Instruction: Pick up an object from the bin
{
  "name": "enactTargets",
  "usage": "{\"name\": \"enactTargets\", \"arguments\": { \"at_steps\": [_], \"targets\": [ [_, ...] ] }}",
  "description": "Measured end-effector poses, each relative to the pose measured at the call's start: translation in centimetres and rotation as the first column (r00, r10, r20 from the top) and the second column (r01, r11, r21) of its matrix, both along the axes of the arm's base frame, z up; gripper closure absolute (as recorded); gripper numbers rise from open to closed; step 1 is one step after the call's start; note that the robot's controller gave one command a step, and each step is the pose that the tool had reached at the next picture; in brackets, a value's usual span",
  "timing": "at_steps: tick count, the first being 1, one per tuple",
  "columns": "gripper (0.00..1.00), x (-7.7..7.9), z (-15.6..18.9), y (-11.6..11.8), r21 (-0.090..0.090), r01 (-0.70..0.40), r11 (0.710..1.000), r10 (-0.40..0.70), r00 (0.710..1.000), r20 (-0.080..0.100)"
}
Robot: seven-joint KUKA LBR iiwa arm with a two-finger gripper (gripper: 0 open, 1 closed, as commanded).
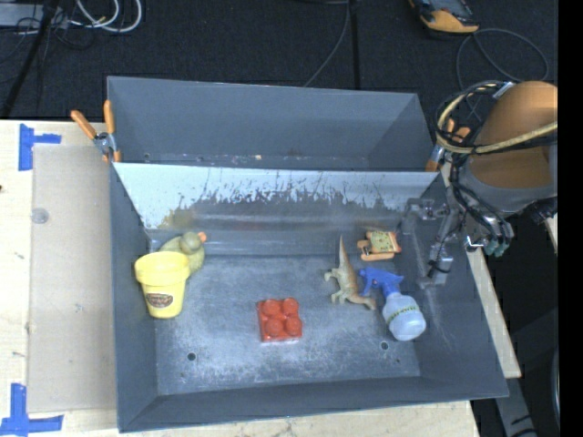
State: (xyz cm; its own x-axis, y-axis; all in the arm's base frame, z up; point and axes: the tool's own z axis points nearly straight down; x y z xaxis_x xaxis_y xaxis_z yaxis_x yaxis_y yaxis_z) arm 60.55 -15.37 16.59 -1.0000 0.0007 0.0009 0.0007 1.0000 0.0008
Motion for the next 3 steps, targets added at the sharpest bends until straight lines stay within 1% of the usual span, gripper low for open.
{"name": "enactTargets", "arguments": {
  "at_steps": [1,2,3],
  "targets": [
    [0.0,1.2,-3.4,1.7,-0.001,0.035,0.999,-0.035,0.999,0.003],
    [0.0,0.5,-5.3,2.5,0.003,0.044,0.999,-0.044,0.999,-0.008],
    [1.0,-3.2,-6.9,0.7,-0.002,-0.024,1.0,0.024,1.0,0.008]
  ]
}}
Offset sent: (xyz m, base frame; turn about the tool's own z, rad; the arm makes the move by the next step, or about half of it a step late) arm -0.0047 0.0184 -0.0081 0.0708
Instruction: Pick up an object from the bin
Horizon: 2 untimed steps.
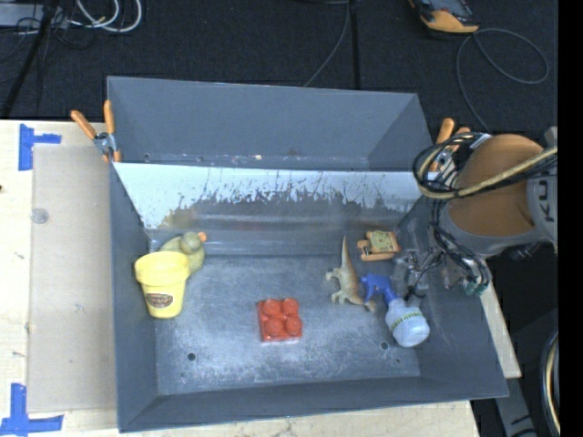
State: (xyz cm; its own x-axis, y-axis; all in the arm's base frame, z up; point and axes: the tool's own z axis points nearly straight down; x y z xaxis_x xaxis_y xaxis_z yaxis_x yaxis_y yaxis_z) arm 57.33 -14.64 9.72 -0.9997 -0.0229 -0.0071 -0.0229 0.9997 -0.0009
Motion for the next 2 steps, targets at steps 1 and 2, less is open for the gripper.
{"name": "enactTargets", "arguments": {
  "at_steps": [1,2],
  "targets": [
    [0.0,-0.09,-0.14,0.1,0.001,-0.003,1.0,0.003,1.0,-0.003],
    [0.0,-0.09,-0.14,0.12,0.001,-0.004,1.0,0.004,1.0,-0.003]
  ]
}}
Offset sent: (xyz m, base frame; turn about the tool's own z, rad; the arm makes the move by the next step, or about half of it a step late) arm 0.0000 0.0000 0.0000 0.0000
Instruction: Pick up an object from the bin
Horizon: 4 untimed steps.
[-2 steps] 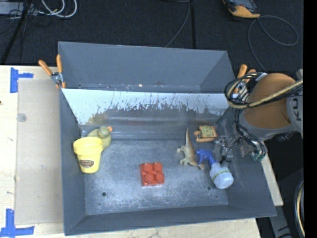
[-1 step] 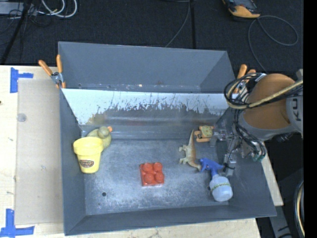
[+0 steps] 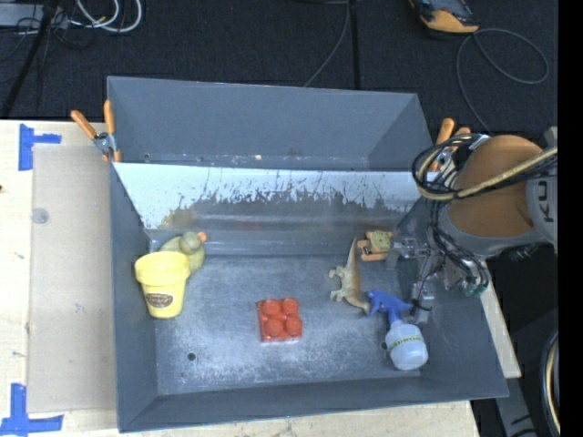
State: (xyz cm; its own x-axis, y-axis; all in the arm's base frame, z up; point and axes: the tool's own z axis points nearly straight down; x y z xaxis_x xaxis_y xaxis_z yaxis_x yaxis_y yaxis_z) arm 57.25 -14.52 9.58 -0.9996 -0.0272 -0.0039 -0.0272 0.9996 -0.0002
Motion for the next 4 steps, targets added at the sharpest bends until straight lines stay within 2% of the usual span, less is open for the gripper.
{"name": "enactTargets", "arguments": {
  "at_steps": [1,2,3,4],
  "targets": [
    [0.0,0.0,0.0,0.0,0.0,0.002,1.0,-0.002,1.0,0.0],
    [0.0,-1.2,2.2,1.2,0.002,0.005,1.0,-0.005,1.0,-0.007],
    [0.0,-0.7,2.0,4.7,-0.003,-0.051,0.999,0.051,0.999,0.007],
    [1.0,-4.4,-1.8,0.8,0.024,0.038,0.999,-0.038,0.999,0.019]
  ]
}}
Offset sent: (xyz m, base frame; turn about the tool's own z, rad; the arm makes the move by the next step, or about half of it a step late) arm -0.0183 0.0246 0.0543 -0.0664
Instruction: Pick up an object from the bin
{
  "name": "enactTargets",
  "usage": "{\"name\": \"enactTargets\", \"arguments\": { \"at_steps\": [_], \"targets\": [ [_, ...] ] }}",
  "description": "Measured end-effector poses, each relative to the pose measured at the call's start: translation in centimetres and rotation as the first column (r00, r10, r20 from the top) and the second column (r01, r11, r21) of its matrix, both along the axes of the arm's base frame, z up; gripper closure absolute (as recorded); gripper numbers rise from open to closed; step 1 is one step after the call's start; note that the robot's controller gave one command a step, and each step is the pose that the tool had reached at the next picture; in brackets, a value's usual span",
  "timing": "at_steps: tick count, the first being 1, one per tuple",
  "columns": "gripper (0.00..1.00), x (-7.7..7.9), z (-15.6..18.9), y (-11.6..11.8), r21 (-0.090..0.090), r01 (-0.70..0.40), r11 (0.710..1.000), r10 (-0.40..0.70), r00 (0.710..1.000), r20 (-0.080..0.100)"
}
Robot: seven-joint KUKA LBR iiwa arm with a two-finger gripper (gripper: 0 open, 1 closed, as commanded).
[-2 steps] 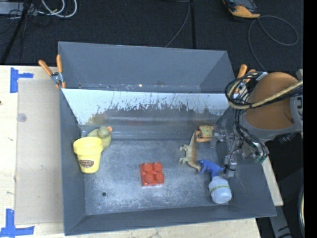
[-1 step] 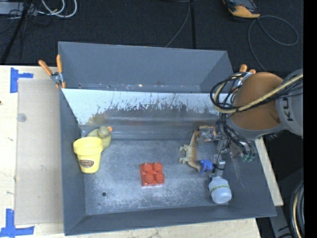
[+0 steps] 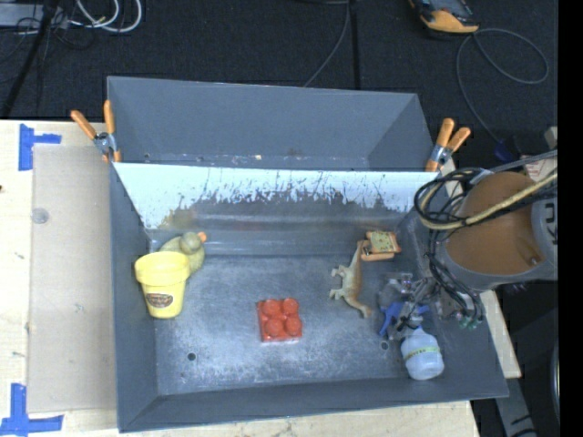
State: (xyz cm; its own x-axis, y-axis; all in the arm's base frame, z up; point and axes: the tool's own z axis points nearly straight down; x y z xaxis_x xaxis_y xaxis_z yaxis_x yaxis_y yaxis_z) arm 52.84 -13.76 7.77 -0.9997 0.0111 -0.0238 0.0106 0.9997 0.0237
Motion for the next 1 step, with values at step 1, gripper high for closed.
{"name": "enactTargets", "arguments": {
  "at_steps": [1],
  "targets": [
    [1.0,0.01,0.0,0.01,0.0,-0.002,1.0,0.002,1.0,0.0]
  ]
}}
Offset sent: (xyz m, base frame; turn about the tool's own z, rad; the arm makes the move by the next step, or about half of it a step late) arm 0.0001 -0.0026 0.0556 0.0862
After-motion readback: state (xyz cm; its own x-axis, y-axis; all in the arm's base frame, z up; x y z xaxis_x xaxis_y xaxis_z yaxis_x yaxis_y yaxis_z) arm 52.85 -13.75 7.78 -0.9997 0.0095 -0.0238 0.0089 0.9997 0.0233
